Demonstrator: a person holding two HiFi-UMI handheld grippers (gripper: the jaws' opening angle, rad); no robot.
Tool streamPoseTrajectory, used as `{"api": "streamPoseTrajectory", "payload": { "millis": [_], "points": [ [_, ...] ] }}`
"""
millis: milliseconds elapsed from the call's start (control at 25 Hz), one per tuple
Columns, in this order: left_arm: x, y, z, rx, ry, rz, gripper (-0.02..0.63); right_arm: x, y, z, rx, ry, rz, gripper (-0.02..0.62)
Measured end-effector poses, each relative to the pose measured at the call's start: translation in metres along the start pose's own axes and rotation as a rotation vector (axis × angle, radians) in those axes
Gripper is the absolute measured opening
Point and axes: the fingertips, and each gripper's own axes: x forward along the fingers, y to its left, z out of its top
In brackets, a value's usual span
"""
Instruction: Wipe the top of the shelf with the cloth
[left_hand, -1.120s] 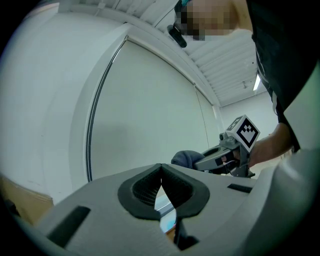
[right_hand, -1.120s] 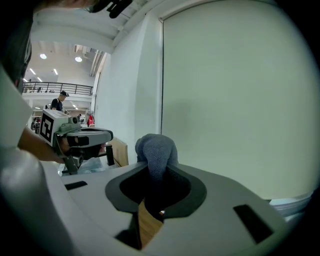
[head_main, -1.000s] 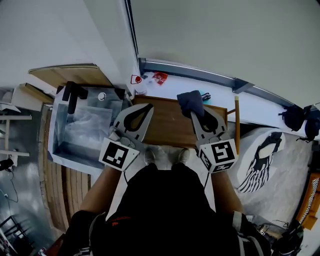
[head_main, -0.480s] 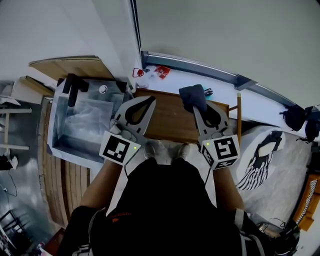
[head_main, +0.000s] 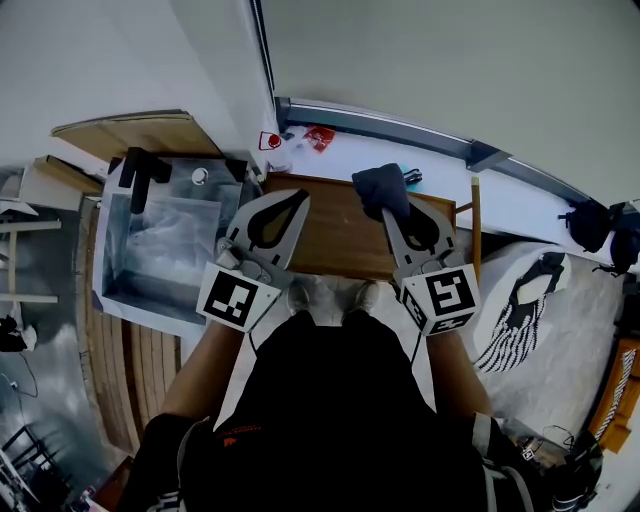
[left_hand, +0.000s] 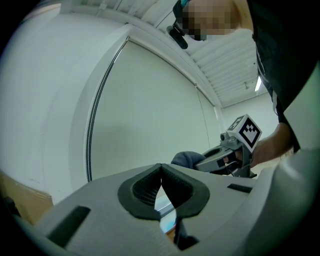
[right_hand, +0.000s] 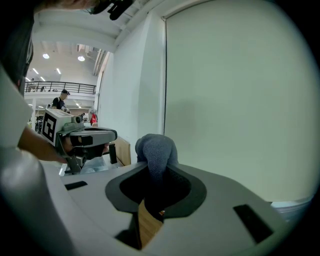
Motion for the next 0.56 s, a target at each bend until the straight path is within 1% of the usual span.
{"api": "streamPoseTrajectory", "payload": {
  "millis": [320,560],
  "points": [
    [0.0042,-0.0045,-0.0062,-0.006,0.023,-0.008,0.020,-0.0009,-0.0013,-0.0042,0.003,0.009,0.010,0.066],
    [0.0098,-0.0030,-0.0062,0.001,0.017,-0.017,0.020,0.0032,-0.0037,-0.0057,0.008,0.002,0.010,0.066]
  ]
}}
